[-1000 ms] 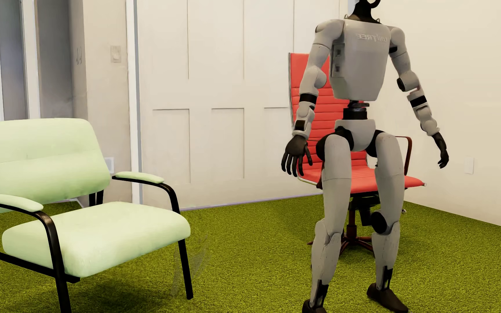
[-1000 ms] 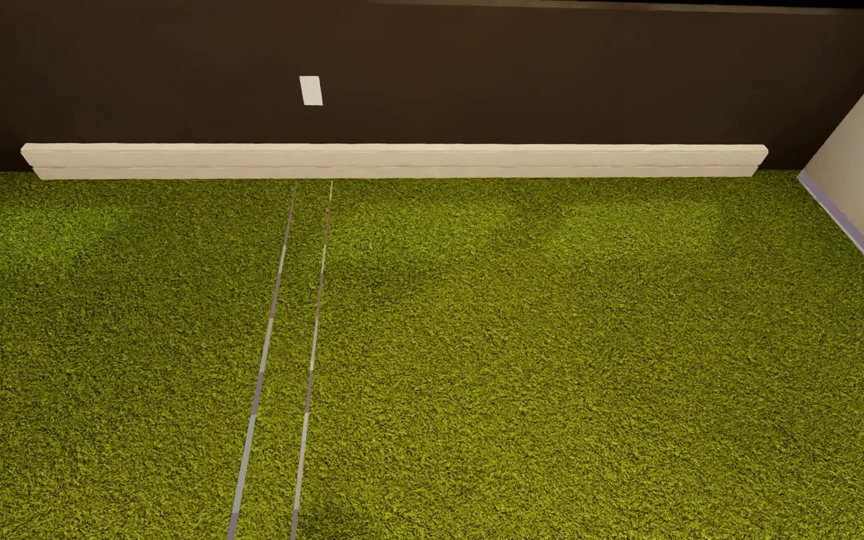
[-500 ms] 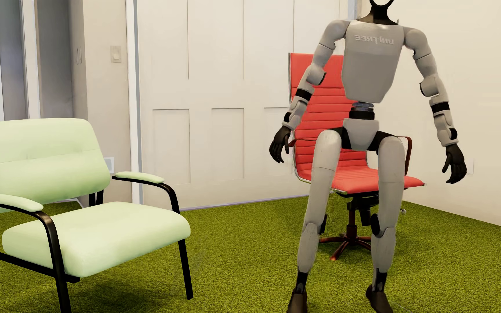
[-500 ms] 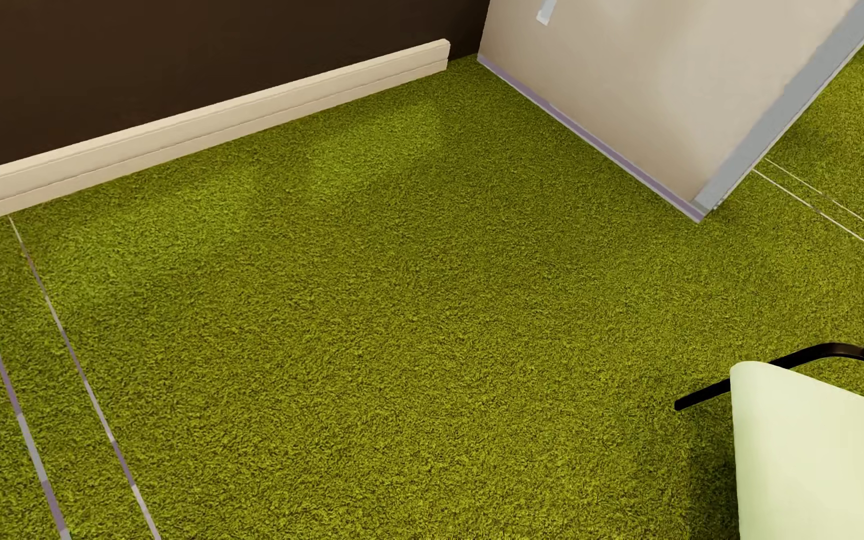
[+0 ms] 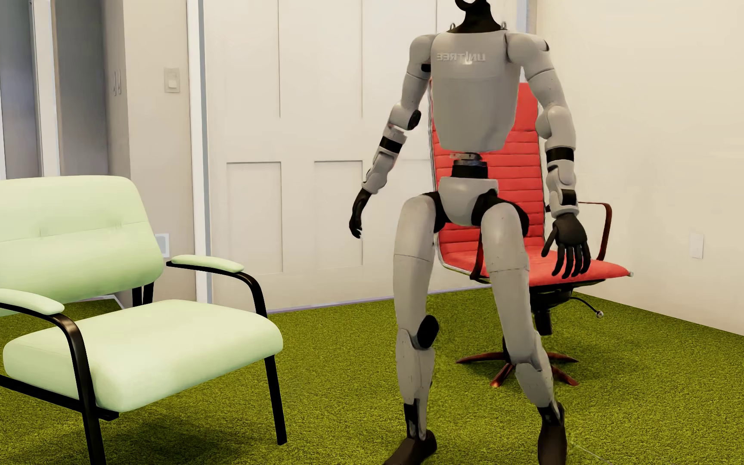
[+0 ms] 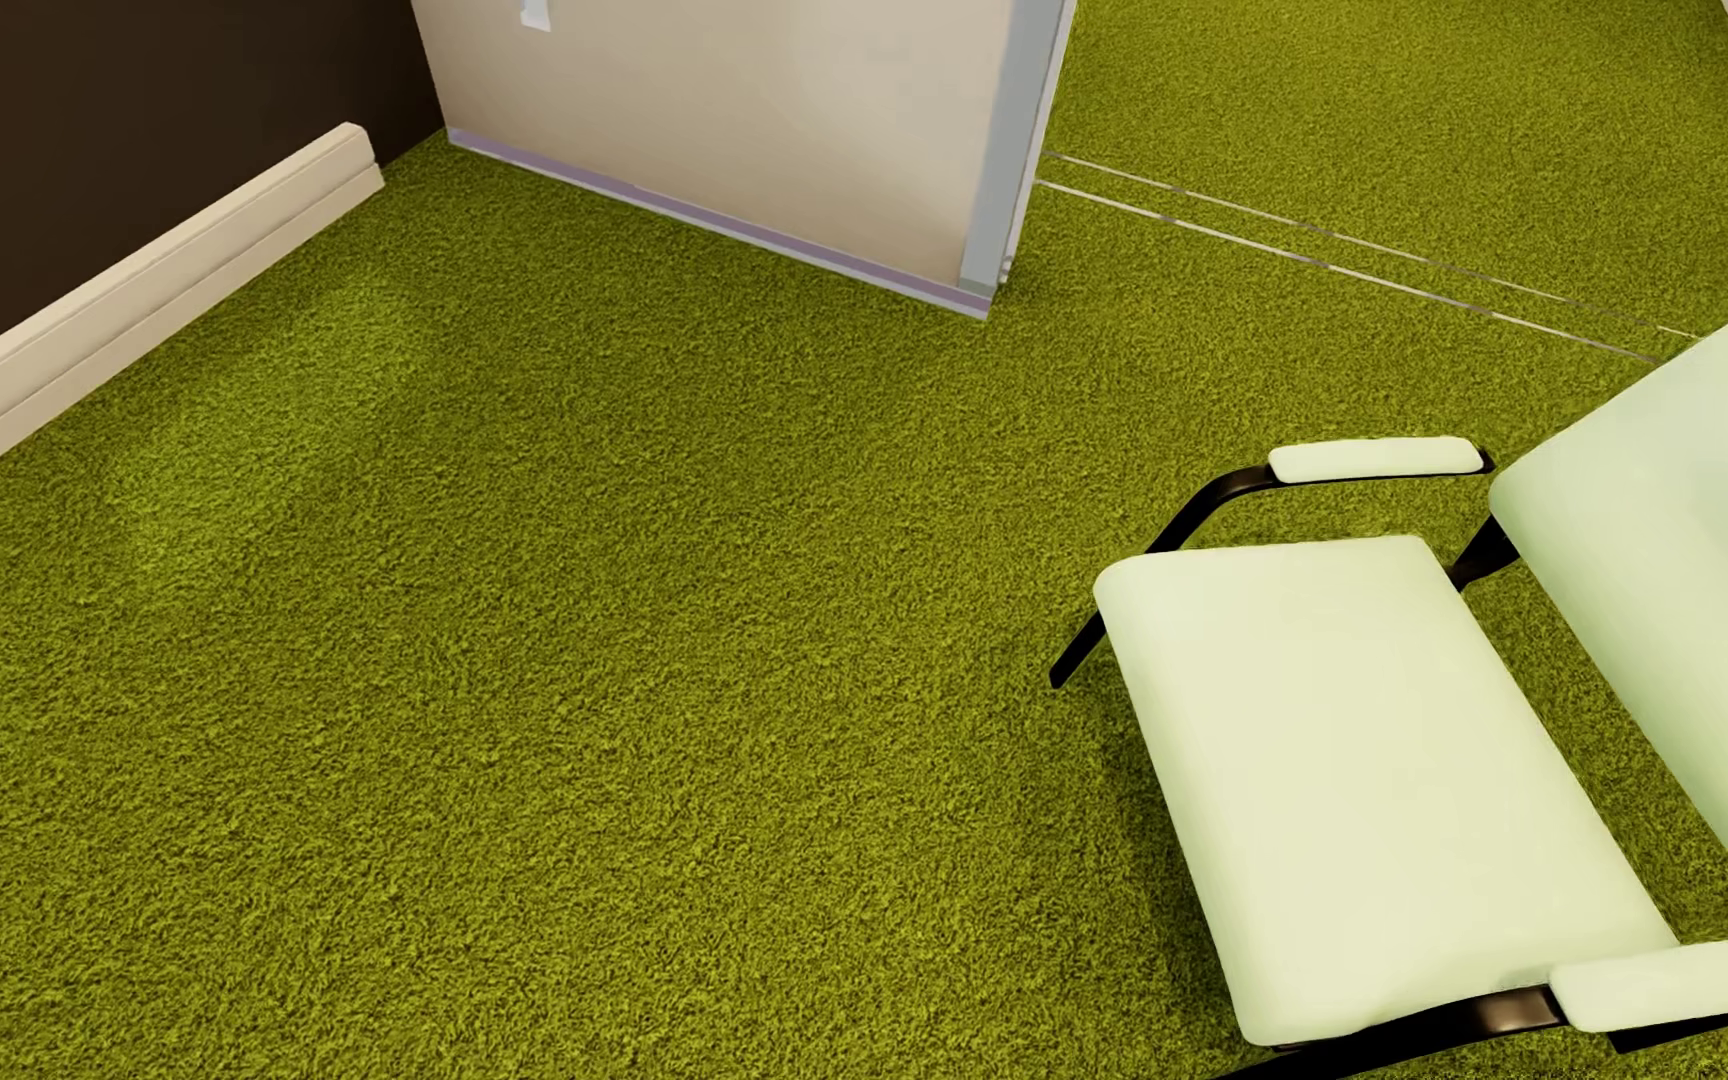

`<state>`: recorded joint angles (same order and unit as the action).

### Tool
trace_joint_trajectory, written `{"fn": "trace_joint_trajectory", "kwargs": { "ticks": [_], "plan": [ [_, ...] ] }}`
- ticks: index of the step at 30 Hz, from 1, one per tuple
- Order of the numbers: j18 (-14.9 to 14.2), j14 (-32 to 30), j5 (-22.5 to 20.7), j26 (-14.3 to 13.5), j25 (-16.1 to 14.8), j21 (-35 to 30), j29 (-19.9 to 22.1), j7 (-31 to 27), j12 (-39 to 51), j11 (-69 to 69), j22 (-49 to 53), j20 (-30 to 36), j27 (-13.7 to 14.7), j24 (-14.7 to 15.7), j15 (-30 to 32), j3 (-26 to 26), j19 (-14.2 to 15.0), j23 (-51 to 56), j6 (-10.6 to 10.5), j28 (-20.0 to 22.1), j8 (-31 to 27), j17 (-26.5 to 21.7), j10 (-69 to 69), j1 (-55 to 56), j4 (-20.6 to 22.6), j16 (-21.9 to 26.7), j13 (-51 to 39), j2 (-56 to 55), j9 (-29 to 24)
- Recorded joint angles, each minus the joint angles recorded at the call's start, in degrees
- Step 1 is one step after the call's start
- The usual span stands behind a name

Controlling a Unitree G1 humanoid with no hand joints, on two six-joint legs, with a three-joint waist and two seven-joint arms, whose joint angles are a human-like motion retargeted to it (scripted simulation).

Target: Take a seat on the light lime chair

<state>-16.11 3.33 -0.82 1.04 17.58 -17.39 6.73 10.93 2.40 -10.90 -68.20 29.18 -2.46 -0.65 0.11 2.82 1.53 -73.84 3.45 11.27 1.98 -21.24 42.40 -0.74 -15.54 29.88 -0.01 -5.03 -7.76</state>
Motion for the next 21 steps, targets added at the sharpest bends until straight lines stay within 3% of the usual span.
{"fn": "trace_joint_trajectory", "kwargs": {
  "ticks": [1, 2, 4, 8, 9, 10, 13, 14, 15, 16, 17, 18, 19, 21],
  "plan": [
    [2.7, 2.4, -0.4, 0.0, -0.4, -0.9, 0.0, -2.5, 0.0, 1.6, 0.1, 0.6, -0.5, 1.0, -0.1, -1.1, -0.3, -0.1, 0.0, -0.3, -0.6, -0.5, 3.1, 2.7, 2.3, -0.7, -0.2, 2.1, -0.4],
    [4.7, 4.4, -0.6, 0.0, -0.7, -2.4, 0.0, -4.9, 0.2, 2.0, 0.2, 0.5, -0.4, 0.0, -0.7, -2.1, -0.5, -0.1, -0.1, -1.4, -0.9, -0.9, 5.0, 5.8, 4.6, -1.1, -0.7, 3.5, -0.8],
    [2.6, 5.8, -0.7, -0.3, -0.6, -4.4, -0.4, -8.3, 0.2, 0.1, 0.8, -0.8, -0.3, -2.6, -3.1, -3.8, -1.0, 0.3, -0.7, -3.0, -0.7, -2.0, 5.2, 13.2, 8.3, -1.8, -2.1, 4.4, -1.2],
    [3.5, 5.9, -1.7, -0.3, -0.4, -7.5, -0.2, -9.2, 0.1, 2.5, -0.2, -2.5, 0.3, -3.5, -5.9, -5.4, -1.2, 2.2, -1.1, -3.8, -0.9, -2.2, -14.9, 20.8, 14.1, -1.8, -4.8, 9.9, -1.4],
    [5.2, 5.8, -2.0, 0.0, -0.1, -8.0, -0.6, -8.4, -0.1, 2.9, -0.3, -3.4, 0.1, -3.6, -7.1, -5.4, -1.6, 3.0, -1.0, -4.3, -0.6, -2.2, -19.9, 21.2, 15.0, -1.6, -5.3, 11.6, -1.6],
    [5.6, 5.1, -2.3, 0.3, 0.2, -8.5, -0.7, -7.6, -0.3, 3.2, -0.5, -4.0, 0.4, -3.6, -8.0, -5.5, -1.9, 3.6, -1.0, -4.5, -0.2, -2.1, -22.8, 21.0, 15.4, -1.3, -5.5, 13.8, -2.0],
    [0.5, -0.5, -3.3, 0.6, 1.2, -8.2, -0.9, -6.1, -1.7, 1.1, -0.8, -5.7, 0.9, -3.6, -10.4, -5.7, -2.1, 4.7, -0.8, -4.8, 1.2, -2.0, -21.2, 19.6, 15.0, -0.6, -4.0, 19.1, -0.9],
    [2.9, -1.4, -2.8, 0.8, 1.8, -7.5, -1.3, -5.5, -2.7, -3.4, -0.5, -7.3, 0.8, -4.3, -11.6, -5.7, -1.6, 4.9, -0.3, -5.6, 2.1, -2.1, -22.6, 17.3, 15.4, -0.4, -3.0, 18.7, 0.2],
    [4.2, -1.7, -1.4, 0.6, 1.9, -6.5, -1.1, -6.7, -2.9, -11.3, -0.5, -7.3, 0.8, -4.3, -11.8, -5.6, 0.9, 4.4, 0.6, -5.1, 2.5, -1.9, -22.0, 16.3, 16.5, -0.4, -2.5, 16.3, 0.8],
    [4.6, -1.9, 0.9, 0.8, 1.1, -6.3, -0.6, -7.6, -3.2, -22.0, -0.9, -6.6, 0.7, -4.2, -9.1, -5.1, 6.5, 3.4, 1.3, -4.6, 1.9, -1.7, -22.3, 14.4, 17.3, -0.7, -1.7, 12.2, 1.4],
    [6.8, -2.2, 3.8, 1.1, 1.0, -6.7, -1.9, -6.9, -3.9, -33.3, -0.3, -6.8, 0.7, -4.7, -0.5, -4.2, 15.3, 2.8, 1.9, -5.3, 2.5, -1.9, -24.3, 11.1, 17.9, -0.7, -1.3, 8.2, 1.3],
    [9.1, -2.3, 6.3, 1.0, 1.9, -5.9, -2.9, -6.0, -3.7, -43.2, 0.6, -7.1, 0.6, -5.6, 1.5, -3.3, 15.9, 2.8, 2.3, -5.9, 3.0, -2.1, -25.5, 8.0, 18.0, -0.4, -1.9, 3.7, 0.1],
    [9.7, -2.1, 7.4, 0.9, 2.8, -5.5, -2.7, -6.1, -2.7, -49.1, 0.5, -6.4, 0.5, -6.5, 0.5, -2.4, 14.5, 2.8, 2.1, -5.6, 1.6, -2.1, -25.7, 6.4, 17.3, -0.3, -2.4, -1.1, -0.6],
    [9.1, -1.6, 8.2, 0.6, 3.3, -5.3, -1.7, -6.6, -2.1, -50.4, 1.1, -5.6, -0.1, -5.7, -1.2, -0.9, 11.6, 2.8, 1.4, -3.5, -1.8, -2.0, -26.8, 3.7, 15.6, -0.7, -1.8, -8.6, -0.4]
  ]
}}
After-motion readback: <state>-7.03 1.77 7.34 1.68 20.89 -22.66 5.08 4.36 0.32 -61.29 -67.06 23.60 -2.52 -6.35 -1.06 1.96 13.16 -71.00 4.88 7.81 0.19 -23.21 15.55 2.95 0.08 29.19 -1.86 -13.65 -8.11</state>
